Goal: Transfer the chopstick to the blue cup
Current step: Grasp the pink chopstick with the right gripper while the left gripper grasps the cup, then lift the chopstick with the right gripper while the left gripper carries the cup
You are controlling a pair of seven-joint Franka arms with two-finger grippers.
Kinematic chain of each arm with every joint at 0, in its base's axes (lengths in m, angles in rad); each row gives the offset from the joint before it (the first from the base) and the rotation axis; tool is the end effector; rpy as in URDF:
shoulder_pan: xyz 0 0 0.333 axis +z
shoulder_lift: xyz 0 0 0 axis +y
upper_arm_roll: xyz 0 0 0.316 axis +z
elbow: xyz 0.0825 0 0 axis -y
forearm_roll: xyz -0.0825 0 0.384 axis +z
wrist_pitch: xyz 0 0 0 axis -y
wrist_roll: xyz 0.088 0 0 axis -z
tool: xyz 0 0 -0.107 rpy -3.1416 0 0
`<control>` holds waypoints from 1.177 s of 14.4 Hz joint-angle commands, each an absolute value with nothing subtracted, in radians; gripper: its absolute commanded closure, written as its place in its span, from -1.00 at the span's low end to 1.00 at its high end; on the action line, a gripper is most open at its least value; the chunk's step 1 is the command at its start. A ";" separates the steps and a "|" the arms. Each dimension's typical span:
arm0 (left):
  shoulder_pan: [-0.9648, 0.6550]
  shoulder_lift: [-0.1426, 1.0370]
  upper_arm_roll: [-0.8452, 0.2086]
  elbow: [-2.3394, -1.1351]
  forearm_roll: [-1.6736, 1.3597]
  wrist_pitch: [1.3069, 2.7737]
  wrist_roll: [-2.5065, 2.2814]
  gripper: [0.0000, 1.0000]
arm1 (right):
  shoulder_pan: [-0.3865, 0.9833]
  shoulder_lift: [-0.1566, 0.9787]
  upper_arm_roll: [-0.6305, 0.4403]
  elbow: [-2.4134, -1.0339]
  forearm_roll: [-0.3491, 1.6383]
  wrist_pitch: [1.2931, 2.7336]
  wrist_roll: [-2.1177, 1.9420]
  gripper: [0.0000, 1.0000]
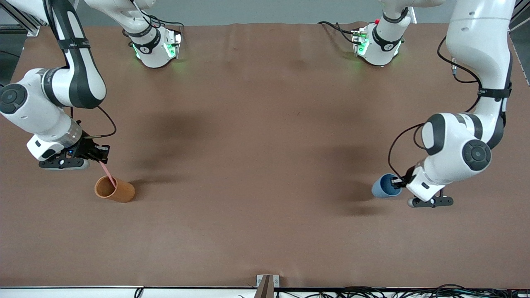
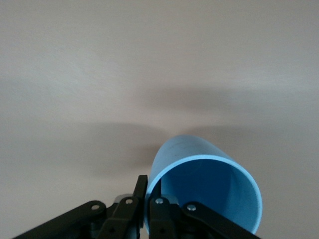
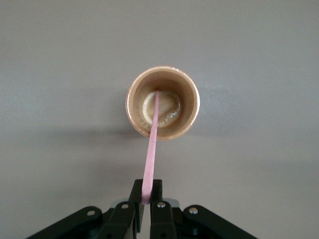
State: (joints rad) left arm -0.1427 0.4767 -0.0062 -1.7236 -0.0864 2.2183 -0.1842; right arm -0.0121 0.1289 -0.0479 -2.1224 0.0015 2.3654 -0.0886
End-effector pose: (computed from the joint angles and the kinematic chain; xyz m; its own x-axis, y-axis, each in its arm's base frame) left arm 0.6595 -0.1013 0.3112 0.9962 0.0875 0.0025 0.0871 -0.9934 0.0743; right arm 0.5714 -0.0339 0.3621 0.9932 0.0290 0.1131 0.0275 -0.9995 0.0151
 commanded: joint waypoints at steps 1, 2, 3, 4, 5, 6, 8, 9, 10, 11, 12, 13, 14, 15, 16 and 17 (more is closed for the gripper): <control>-0.193 0.411 -0.076 -1.733 -0.066 2.154 -0.397 0.99 | -0.029 0.107 -0.037 -2.064 0.008 2.305 -0.100 0.90; -0.183 0.407 -0.139 -1.721 -0.055 2.146 -0.482 0.99 | -0.028 0.107 -0.037 -2.004 0.008 2.227 -0.098 0.90; -0.169 0.410 -0.214 -1.698 -0.010 2.125 -0.605 0.99 | -0.029 0.109 -0.037 -1.932 0.006 2.132 -0.098 0.90; -0.155 0.420 -0.297 -1.672 0.035 2.117 -0.723 0.99 | -0.029 0.109 -0.037 -1.868 0.006 2.052 -0.098 0.90; -0.143 0.440 -0.374 -1.661 0.079 2.117 -0.823 0.99 | -0.029 0.109 -0.037 -1.803 0.006 1.970 -0.097 0.90; -0.137 0.460 -0.427 -1.648 0.113 2.117 -0.897 0.99 | -0.028 0.110 -0.037 -1.734 0.006 1.885 -0.095 0.90; -0.150 0.541 -0.507 -1.605 0.191 2.118 -1.036 0.99 | -0.018 0.110 -0.035 -1.579 0.008 1.675 -0.087 0.90; -0.155 0.584 -0.541 -1.576 0.242 2.118 -1.108 0.99 | -0.014 0.112 -0.032 -1.512 0.005 1.589 -0.084 0.90; -0.155 0.625 -0.579 -1.556 0.280 2.118 -1.158 0.99 | -0.012 0.112 -0.031 -1.468 0.009 1.521 -0.072 0.90; -0.158 0.659 -0.607 -1.548 0.307 2.118 -1.190 0.99 | -0.011 0.112 -0.028 -1.445 0.018 1.473 -0.054 0.90; -0.172 0.687 -0.612 -1.545 0.319 2.128 -1.219 0.99 | 0.006 0.112 -0.023 -1.433 0.018 1.442 -0.031 0.91; -0.187 0.708 -0.612 -1.537 0.333 2.132 -1.248 0.99 | 0.044 0.112 -0.023 -1.427 0.015 1.428 0.013 0.91; -0.195 0.728 -0.612 -1.529 0.348 2.135 -1.276 0.99 | 0.087 0.112 -0.023 -1.427 0.009 1.428 0.072 0.91; -0.196 0.739 -0.614 -1.526 0.360 2.141 -1.287 0.99 | 0.125 0.112 -0.023 -1.425 0.015 1.427 0.128 0.91; -0.199 0.748 -0.614 -1.526 0.364 2.148 -1.289 0.99 | 0.162 0.112 -0.023 -1.425 0.015 1.424 0.193 0.91; -0.204 0.756 -0.612 -1.526 0.365 2.152 -1.290 0.99 | 0.213 0.112 -0.021 -1.424 0.015 1.425 0.272 0.91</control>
